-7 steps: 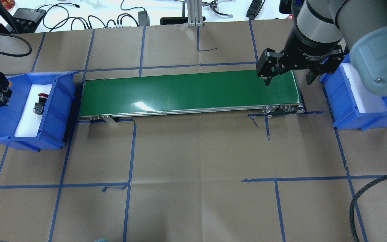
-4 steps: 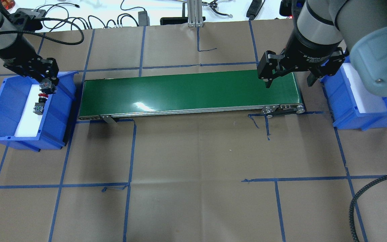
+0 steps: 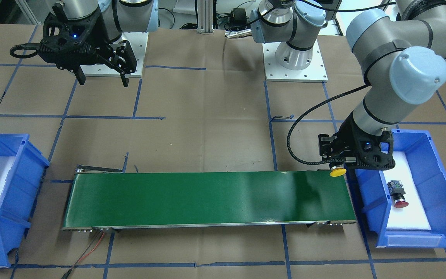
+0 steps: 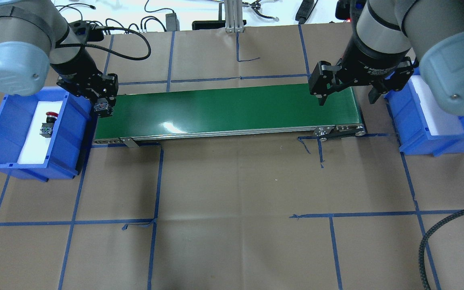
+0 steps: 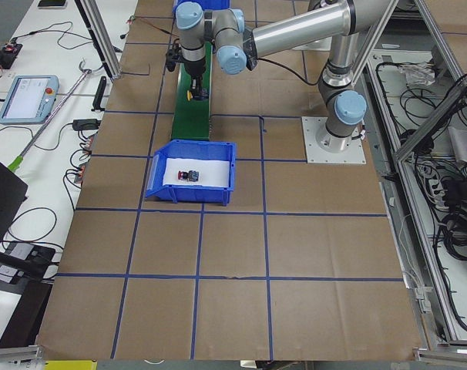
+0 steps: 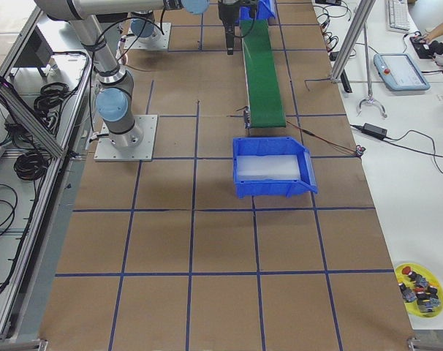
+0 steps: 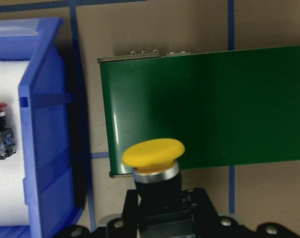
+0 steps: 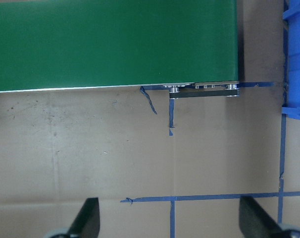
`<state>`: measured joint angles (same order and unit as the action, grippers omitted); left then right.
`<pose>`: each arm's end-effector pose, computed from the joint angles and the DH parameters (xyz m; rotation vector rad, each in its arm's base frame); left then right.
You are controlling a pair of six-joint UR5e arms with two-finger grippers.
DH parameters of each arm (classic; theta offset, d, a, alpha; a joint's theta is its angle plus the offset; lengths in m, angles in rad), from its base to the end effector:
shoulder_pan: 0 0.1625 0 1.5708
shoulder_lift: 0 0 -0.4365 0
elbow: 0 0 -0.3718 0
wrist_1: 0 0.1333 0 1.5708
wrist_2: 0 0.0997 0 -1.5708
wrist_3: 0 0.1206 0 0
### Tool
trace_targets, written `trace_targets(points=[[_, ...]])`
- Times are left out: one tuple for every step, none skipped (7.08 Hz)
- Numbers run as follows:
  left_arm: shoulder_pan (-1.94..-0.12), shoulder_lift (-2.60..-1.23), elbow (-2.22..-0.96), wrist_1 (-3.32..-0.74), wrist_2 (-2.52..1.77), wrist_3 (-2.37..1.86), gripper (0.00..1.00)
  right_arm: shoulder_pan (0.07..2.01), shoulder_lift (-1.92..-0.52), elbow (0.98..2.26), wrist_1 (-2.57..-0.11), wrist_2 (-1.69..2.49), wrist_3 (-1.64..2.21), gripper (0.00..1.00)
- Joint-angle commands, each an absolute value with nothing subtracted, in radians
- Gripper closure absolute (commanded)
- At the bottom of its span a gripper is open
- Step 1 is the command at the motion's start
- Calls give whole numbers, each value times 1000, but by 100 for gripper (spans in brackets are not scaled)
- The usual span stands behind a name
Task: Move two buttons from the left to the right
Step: 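Carry the yellow button to the conveyor and release it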
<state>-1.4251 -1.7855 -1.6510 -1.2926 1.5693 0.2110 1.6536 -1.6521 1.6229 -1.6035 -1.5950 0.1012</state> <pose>-0.0527 -0.5600 0.3587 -0.1024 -3.1354 -0.0254 0.1666 -0.4309 0.4942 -0.0299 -3.1215 0.0997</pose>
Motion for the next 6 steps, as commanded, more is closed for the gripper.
trace_targets(points=[[-1440,-1865,-1700,-1130,1568,187,99,1654,-1652,1623,-1606,-1597,101,0],[-1440,-1882,-1698,-1117,1568,186,99,1654,-1651,1623,-1612,-1595,101,0],[-1442,-1902,-1698,-1102,1568,186,99,1652,-1652,1623,-1611,-1597,100,0],[-1443,-1928,-1700,-1080,1568,186,99,1651,-1651,1623,-1612,-1595,100,0],[-1445,-1937,-1707,-1075,1568,187,99,1651,-1651,1623,-1614,-1595,100,0],[-1445,-1942,-1719,-1075,1568,189,99,1651,-1652,1623,-1612,-1597,100,0]])
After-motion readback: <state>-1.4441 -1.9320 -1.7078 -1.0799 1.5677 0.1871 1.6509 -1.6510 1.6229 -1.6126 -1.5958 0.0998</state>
